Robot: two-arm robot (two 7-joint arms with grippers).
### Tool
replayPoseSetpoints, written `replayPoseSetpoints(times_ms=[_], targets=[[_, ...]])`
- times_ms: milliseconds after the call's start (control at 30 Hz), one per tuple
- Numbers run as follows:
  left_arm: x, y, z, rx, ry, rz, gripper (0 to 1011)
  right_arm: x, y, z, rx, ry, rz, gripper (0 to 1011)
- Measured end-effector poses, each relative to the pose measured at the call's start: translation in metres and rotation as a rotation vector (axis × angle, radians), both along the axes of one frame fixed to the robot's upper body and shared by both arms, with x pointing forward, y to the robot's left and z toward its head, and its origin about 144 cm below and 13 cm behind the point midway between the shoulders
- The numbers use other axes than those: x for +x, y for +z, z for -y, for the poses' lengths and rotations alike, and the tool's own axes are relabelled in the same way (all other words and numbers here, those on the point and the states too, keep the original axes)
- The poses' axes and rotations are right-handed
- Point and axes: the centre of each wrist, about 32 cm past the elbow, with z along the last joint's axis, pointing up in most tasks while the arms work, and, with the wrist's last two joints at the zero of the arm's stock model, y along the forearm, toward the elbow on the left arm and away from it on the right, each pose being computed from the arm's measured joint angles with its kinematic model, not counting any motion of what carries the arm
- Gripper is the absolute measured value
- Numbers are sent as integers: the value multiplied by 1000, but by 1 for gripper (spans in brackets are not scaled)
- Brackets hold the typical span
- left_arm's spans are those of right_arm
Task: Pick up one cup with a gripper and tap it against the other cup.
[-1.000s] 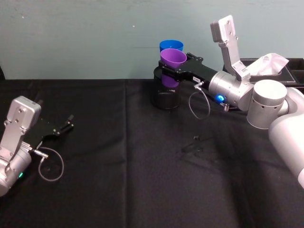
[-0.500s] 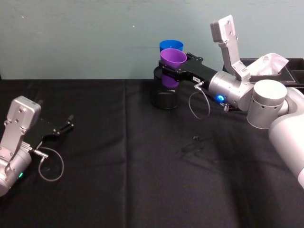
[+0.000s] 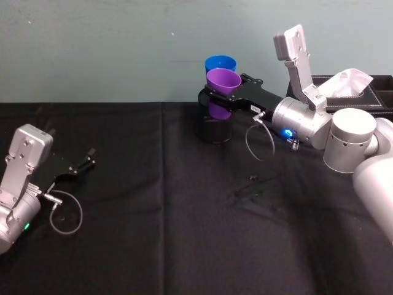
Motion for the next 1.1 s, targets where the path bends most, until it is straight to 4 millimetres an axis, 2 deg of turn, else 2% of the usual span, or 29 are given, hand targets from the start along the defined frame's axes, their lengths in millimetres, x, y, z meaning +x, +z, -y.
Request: replayPoseSetpoints(times_ms=[633,933,1100], targets=[[0,0,0,0,0,0,1000,-35,3,12,-12,56,-6,738],[0,0,0,0,0,0,1000,-62,1,25,-24,95,0,738],[0,0,0,0,0,0,1000,-77,-7,30,-37,116,5,738]])
